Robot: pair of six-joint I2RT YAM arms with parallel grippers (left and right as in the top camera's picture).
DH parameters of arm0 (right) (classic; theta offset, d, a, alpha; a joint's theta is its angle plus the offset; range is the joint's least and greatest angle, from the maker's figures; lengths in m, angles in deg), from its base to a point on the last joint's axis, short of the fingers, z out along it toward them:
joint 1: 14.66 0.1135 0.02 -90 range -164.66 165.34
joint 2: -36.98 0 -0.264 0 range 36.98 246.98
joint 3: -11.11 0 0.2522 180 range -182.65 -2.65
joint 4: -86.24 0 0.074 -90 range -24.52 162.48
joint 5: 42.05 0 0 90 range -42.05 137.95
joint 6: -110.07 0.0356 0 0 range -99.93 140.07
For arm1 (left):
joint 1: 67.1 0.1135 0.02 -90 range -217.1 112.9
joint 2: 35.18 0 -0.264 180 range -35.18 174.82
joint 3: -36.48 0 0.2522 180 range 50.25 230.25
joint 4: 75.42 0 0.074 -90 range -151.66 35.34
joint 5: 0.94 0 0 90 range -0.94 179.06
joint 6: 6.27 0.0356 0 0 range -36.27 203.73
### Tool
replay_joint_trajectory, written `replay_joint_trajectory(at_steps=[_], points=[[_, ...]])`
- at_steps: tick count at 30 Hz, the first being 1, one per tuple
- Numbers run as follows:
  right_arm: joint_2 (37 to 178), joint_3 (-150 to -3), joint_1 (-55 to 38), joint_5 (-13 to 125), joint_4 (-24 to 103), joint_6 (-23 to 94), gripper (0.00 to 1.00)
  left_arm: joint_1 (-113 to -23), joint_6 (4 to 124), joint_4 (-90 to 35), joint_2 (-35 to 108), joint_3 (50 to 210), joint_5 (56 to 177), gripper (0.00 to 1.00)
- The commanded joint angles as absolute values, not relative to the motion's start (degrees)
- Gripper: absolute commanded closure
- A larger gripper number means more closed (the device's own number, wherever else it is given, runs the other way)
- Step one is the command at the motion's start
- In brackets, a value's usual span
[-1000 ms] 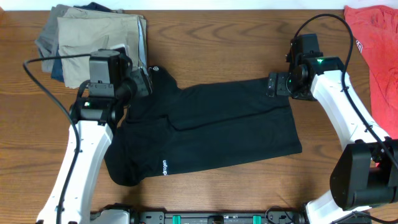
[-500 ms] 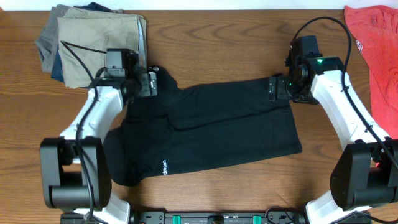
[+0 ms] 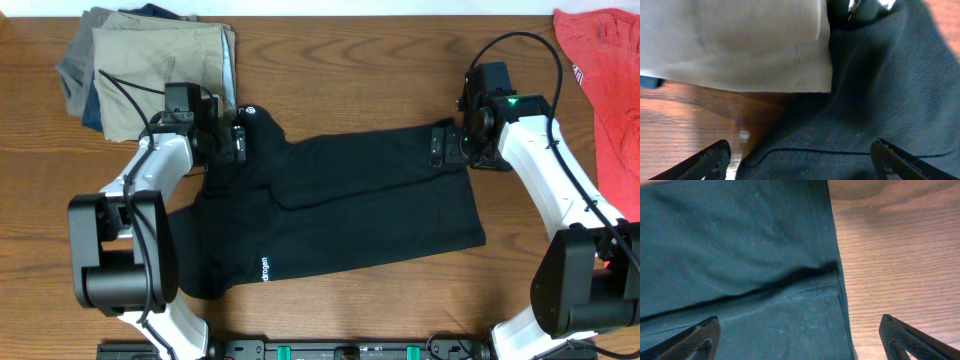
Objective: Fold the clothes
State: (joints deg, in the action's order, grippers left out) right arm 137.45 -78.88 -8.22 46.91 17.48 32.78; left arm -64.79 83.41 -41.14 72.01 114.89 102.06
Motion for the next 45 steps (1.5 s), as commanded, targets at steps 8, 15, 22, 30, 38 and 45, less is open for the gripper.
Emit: replay_joint_trajectory(at_steps=[8,15,22,30,38,45], points=[[136.7,-78.2,-8.6,47.0,18.6,32.0,0.01,-64.6,84.4,-41.4,75.4,116.4,102.3,0.36],[136.7,-79.3,-8.7,47.0,22.7,31.9,0.01,-64.6,84.3,-41.5,75.4,116.4,102.1,0.92],[136.7,-81.0,-9.7,47.1,30.9,27.6,0.01,-64.6,84.3,-41.4,75.4,116.1,102.1,0.92],[139.4,-83.1,-10.5,47.5,37.0,21.3,0.01,-64.6,83.0,-41.7,75.4,116.0,102.1,0.92],[150.4,-90.6,-10.8,49.9,36.8,19.5,0.04,-64.6,83.0,-41.7,75.4,115.9,102.1,0.92],[156.7,-93.4,-10.8,50.0,36.3,19.6,0.12,-64.6,83.0,-41.6,75.5,115.9,102.1,0.92]])
